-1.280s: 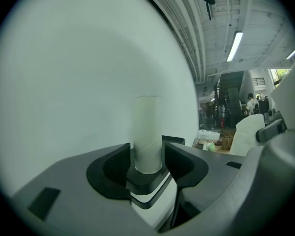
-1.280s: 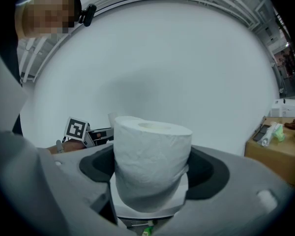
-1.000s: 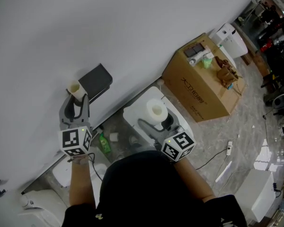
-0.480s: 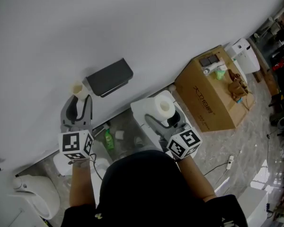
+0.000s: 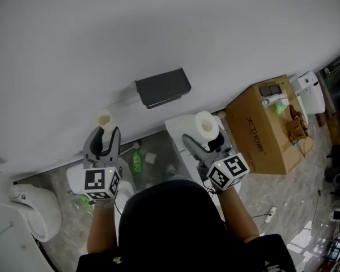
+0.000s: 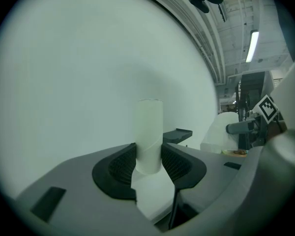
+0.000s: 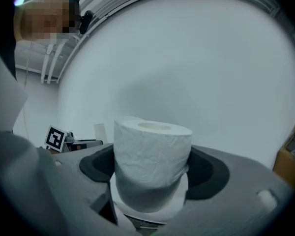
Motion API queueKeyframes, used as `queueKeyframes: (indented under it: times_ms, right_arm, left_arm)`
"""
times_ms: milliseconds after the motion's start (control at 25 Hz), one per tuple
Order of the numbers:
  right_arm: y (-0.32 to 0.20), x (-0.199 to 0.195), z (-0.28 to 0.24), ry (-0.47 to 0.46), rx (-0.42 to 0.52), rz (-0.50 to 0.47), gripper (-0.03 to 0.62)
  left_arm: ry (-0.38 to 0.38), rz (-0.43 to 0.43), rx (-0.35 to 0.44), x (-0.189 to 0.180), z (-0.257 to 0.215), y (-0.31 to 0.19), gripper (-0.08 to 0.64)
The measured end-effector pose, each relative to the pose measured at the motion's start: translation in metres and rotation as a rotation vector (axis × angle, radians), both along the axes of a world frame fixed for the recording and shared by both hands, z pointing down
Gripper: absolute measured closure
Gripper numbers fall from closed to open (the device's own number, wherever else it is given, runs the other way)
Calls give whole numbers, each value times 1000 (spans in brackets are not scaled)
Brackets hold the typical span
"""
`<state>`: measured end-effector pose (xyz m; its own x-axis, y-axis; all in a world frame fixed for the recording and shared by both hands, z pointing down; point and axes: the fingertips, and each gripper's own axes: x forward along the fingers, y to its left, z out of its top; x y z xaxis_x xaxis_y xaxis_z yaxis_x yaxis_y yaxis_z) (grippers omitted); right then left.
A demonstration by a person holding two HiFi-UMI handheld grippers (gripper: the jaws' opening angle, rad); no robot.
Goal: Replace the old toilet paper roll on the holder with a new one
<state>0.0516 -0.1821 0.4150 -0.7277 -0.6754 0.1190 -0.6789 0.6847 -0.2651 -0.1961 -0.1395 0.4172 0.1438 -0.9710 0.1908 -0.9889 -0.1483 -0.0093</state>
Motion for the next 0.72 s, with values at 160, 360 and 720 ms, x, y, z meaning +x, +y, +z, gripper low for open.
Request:
queueKeyframes:
  times_ms: [160,360,720]
  right_arm:
    - [0,-19,2,1,-6,-35,183]
    - [0,-40,-1,-1,-8,-66,183]
    - [-20,-59,-42,27,67,-91,183]
  left_arm:
    - [-2,-31,-28,-14,13,18,385]
    - [-4,-59,-52,-29,22,36,385]
    - [16,-116,-60,-46,27,54,385]
